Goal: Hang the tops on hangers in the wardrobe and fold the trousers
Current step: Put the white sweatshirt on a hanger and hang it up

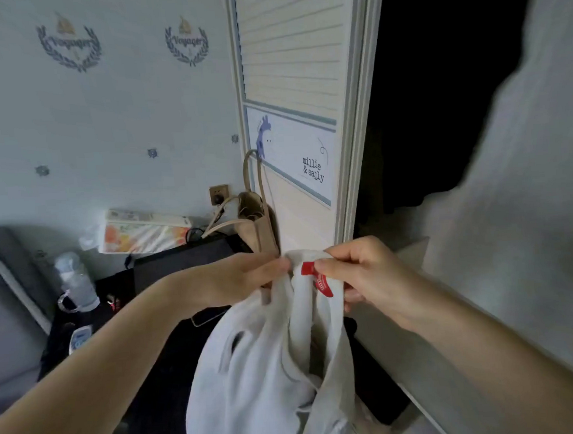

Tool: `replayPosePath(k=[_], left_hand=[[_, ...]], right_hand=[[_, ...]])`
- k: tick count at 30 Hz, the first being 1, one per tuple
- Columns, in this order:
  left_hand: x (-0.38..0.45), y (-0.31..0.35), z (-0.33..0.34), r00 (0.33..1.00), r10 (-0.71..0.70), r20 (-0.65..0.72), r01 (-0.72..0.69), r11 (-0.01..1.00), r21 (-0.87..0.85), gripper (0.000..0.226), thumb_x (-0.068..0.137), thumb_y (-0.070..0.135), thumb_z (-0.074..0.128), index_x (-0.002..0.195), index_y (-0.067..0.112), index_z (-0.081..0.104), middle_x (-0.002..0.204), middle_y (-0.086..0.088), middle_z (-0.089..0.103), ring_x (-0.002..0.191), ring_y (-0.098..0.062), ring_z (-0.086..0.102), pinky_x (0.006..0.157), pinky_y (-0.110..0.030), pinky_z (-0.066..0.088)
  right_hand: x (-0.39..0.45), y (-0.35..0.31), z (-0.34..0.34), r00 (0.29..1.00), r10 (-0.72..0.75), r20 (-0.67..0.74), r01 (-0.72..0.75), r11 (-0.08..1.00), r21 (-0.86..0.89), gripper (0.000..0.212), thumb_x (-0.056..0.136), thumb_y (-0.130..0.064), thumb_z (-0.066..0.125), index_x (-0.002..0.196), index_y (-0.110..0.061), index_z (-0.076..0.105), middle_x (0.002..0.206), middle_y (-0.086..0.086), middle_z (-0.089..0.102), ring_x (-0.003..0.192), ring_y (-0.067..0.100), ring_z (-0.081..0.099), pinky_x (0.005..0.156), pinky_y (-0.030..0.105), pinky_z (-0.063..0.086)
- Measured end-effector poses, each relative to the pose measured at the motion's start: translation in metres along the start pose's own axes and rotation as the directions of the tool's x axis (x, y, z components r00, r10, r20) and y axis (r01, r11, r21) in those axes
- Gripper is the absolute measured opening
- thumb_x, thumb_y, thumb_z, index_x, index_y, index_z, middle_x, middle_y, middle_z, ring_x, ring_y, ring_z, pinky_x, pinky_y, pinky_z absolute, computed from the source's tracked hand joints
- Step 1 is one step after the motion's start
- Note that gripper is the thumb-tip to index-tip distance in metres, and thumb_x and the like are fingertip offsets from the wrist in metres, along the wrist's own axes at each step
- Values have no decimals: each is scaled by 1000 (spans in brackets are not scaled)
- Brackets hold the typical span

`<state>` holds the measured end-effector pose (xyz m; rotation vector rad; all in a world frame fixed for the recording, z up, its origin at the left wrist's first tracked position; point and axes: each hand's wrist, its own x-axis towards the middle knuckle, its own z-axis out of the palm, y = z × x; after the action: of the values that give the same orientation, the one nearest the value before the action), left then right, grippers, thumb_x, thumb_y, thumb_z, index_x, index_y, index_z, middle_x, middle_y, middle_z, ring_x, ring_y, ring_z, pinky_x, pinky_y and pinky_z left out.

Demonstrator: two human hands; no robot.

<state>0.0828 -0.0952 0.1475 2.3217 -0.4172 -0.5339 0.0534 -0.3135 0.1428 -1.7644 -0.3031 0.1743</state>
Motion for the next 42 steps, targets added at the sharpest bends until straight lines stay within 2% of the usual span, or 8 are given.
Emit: replayPosePath(k=[4,9,21,26,31,34,39,42], left_hand=[[21,47,27,967,254,23,-255,965,65,18,87,57,60,83,40,66,72,20,65,66,5,58,63,-18,44],[55,83,39,937,344,-65,-334,934,128,20,79,37,74,87,19,68,81,-5,67,70,-18,58,64,-25,44],[102,199,51,776,557,-296,-442,815,375,20,82,30,71,66,23,60,64,5,64,61,-8,60,54,-20,47],[107,218,48,885,418,-202,-448,885,-130,16,95,15,57,84,8,65,79,-11,73,73,-21,73,74,-35,61],[103,220,47,955,287,68,-149,668,-729,16,102,11,45,96,3,58,87,-19,65,79,-31,65,81,-44,53],[102,217,35,915,353,194,-73,621,-780,23,97,17,54,108,0,66,101,-19,71,90,-31,69,81,-40,56],[115,215,18,916,382,121,-348,908,-232,31,88,38,69,106,13,69,97,-7,76,92,-24,72,88,-42,57],[140,220,12,952,296,-74,-286,780,-556,30,94,35,62,105,9,68,94,-11,74,88,-27,70,83,-40,57]], right_hand=[[-11,-22,-23,994,-32,-104,23,996,-91,20,95,-13,56,85,-4,71,48,-6,55,37,2,47,45,22,41],[-39,-37,-65,958,-13,-285,-8,997,-75,22,95,-8,53,83,-2,71,47,-5,48,39,4,39,44,19,34],[-128,-91,-156,636,-81,-767,23,996,-87,26,93,-14,57,77,-20,76,80,2,74,74,15,68,72,31,56],[-125,-101,-153,600,-141,-788,62,990,-130,25,94,-9,54,79,-14,73,83,15,64,77,24,56,73,38,46],[-105,-99,-163,552,-169,-816,11,981,-196,25,95,-12,52,81,-17,72,80,13,64,73,23,58,65,34,48],[-89,-92,-174,497,-167,-852,4,982,-190,23,96,-11,51,82,-13,69,78,13,60,70,21,54,60,29,45],[-60,-84,-186,474,-207,-856,60,977,-203,24,95,-10,52,79,-15,69,66,3,61,53,6,56,46,19,46],[-36,-77,-194,564,-232,-793,14,962,-271,24,94,-11,54,76,-4,67,54,1,55,45,11,48,43,20,39]])
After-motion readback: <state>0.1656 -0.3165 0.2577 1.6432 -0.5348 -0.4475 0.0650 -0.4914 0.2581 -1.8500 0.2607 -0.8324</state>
